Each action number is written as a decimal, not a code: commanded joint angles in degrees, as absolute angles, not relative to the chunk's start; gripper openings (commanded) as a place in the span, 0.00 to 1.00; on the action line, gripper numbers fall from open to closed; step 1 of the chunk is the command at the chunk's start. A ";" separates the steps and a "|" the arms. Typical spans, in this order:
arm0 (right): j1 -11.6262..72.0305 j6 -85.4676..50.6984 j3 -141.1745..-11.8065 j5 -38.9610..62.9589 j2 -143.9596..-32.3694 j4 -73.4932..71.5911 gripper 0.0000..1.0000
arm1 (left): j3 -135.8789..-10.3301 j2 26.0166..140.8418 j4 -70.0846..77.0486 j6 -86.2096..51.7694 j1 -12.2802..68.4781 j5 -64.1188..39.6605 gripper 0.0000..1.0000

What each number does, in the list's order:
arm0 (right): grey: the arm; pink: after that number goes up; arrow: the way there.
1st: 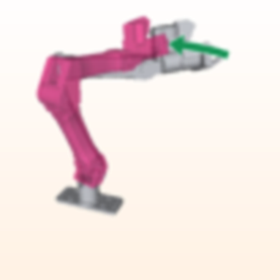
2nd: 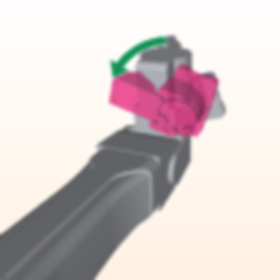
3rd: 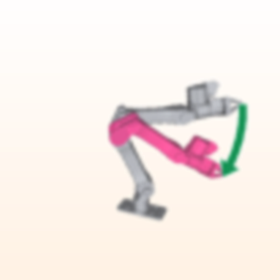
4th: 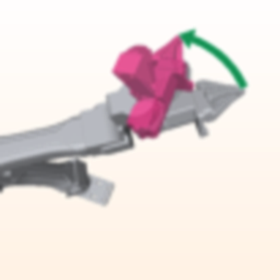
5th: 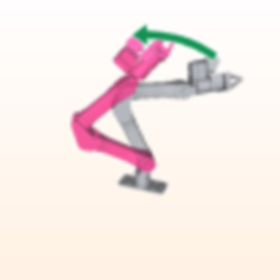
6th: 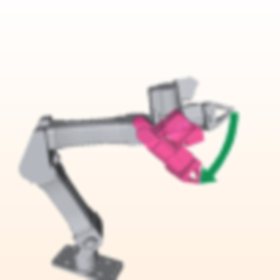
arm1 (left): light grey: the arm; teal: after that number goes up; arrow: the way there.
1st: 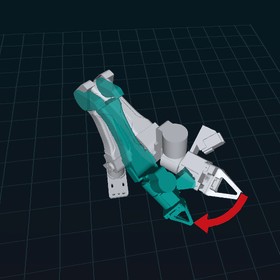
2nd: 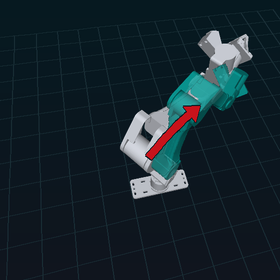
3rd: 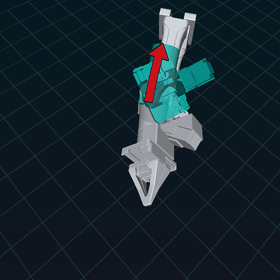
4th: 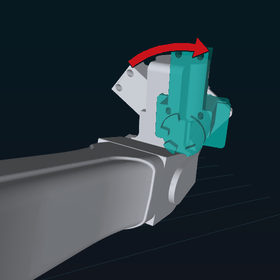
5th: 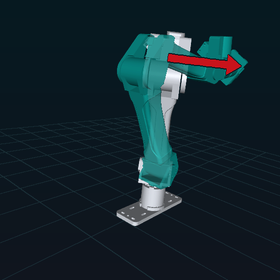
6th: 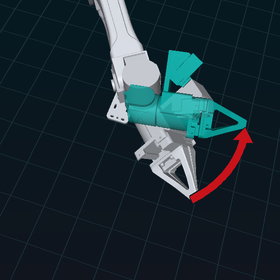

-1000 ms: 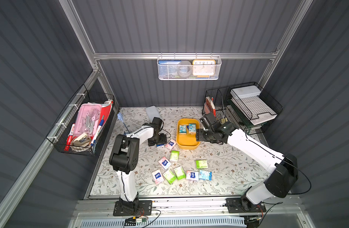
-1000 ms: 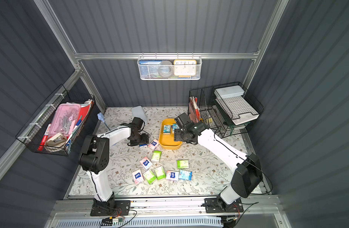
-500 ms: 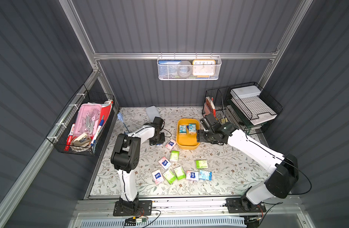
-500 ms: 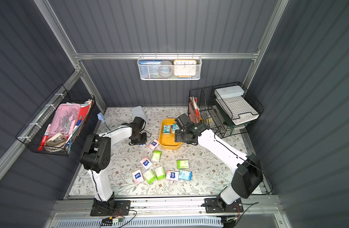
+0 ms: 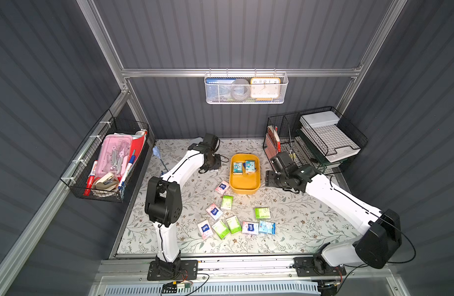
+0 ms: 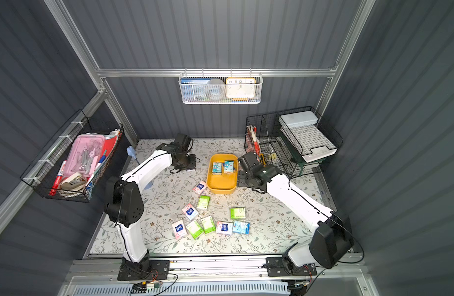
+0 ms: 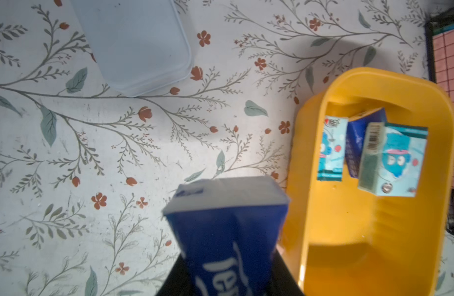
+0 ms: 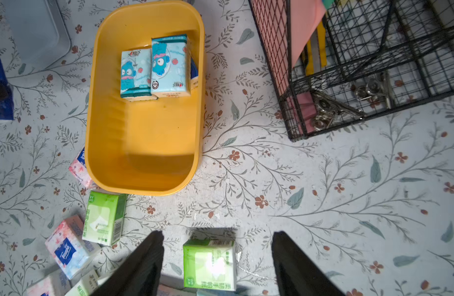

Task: Put the pocket tissues into the storage box
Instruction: Pick up the pocket tissues from the center of the board, then place the pocket tissues in the storage box.

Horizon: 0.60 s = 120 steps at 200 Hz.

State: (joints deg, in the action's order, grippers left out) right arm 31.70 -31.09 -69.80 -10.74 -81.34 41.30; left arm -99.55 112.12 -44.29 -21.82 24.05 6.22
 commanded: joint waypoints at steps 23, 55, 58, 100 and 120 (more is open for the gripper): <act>28.33 -31.98 -65.75 -10.98 -77.76 39.71 0.71 | -113.76 119.67 -50.89 -21.02 31.01 6.17 0.30; 27.27 -31.87 -64.10 -10.14 -76.16 39.01 0.71 | -121.87 127.34 -51.86 -21.99 33.56 5.60 0.30; 27.25 -31.87 -63.95 -10.07 -76.06 38.99 0.71 | -122.52 128.18 -51.89 -22.16 33.67 5.43 0.30; 26.54 -31.81 -62.96 -9.63 -74.71 38.85 0.71 | -127.18 135.00 -51.82 -24.42 34.10 5.55 0.30; 26.36 -31.70 -62.26 -9.24 -74.31 38.43 0.71 | -127.97 136.52 -51.48 -24.56 34.10 6.85 0.30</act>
State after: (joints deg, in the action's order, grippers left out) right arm 26.70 -31.24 -63.37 -9.98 -75.35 38.85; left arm -125.51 136.18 -49.91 -23.27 34.37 5.69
